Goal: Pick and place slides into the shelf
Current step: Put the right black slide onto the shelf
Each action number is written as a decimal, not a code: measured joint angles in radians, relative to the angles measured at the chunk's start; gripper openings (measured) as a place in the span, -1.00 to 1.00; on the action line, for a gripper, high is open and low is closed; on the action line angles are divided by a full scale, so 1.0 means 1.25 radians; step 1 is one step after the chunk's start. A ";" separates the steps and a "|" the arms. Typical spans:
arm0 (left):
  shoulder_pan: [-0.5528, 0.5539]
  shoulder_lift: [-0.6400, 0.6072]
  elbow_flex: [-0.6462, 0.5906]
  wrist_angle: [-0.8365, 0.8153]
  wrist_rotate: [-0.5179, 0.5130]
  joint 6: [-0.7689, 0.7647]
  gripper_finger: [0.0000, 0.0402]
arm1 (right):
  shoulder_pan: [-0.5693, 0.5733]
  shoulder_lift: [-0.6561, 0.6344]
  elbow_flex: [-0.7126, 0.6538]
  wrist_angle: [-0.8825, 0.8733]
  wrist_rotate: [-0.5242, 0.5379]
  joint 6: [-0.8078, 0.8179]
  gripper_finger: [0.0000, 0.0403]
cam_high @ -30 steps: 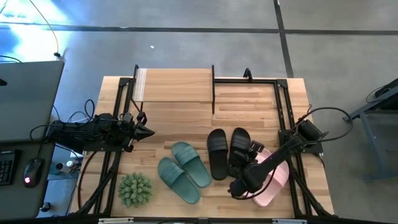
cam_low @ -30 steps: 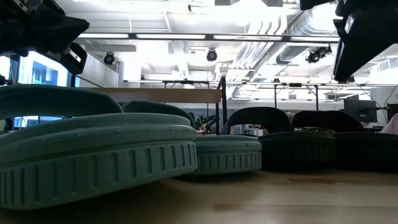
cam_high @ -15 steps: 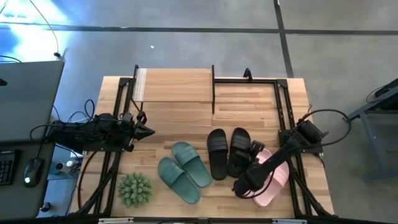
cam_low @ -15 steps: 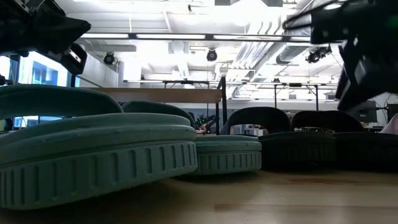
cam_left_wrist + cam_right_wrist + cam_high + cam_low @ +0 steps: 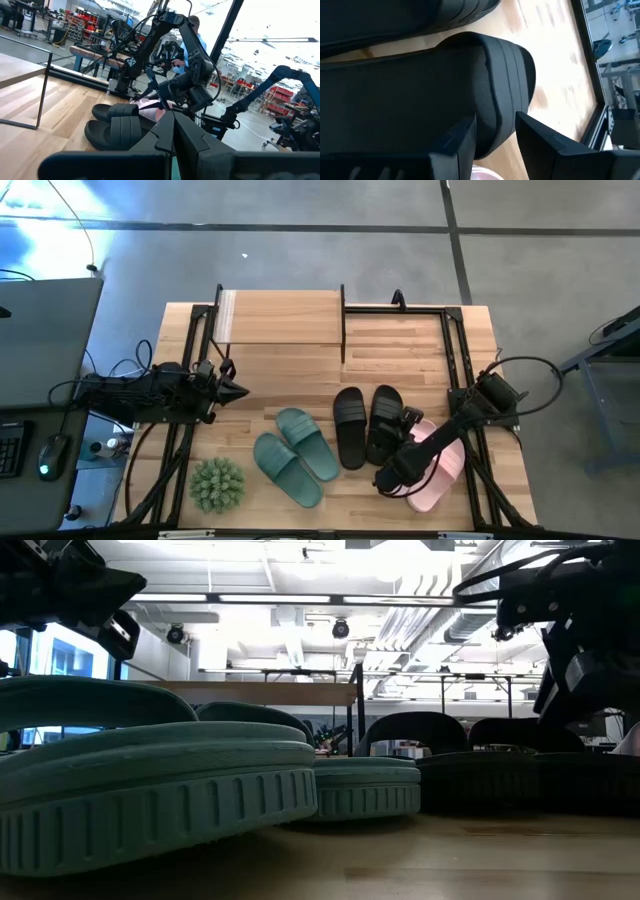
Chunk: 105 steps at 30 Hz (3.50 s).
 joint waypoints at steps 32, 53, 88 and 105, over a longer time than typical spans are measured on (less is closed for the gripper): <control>0.000 0.000 0.000 -0.002 0.000 0.000 -1.00 | -0.111 0.001 -0.082 0.095 0.010 -0.074 -0.58; 0.000 0.000 0.000 -0.002 0.000 -0.006 -1.00 | -0.050 -0.013 0.188 -0.176 0.062 -0.053 -0.99; 0.000 0.000 0.000 -0.042 -0.043 0.034 -1.00 | -0.682 0.086 0.772 0.300 0.150 -1.267 -1.00; 0.000 0.000 0.000 -0.054 -0.104 0.057 -1.00 | -0.779 0.201 0.772 0.356 0.045 -1.306 -1.00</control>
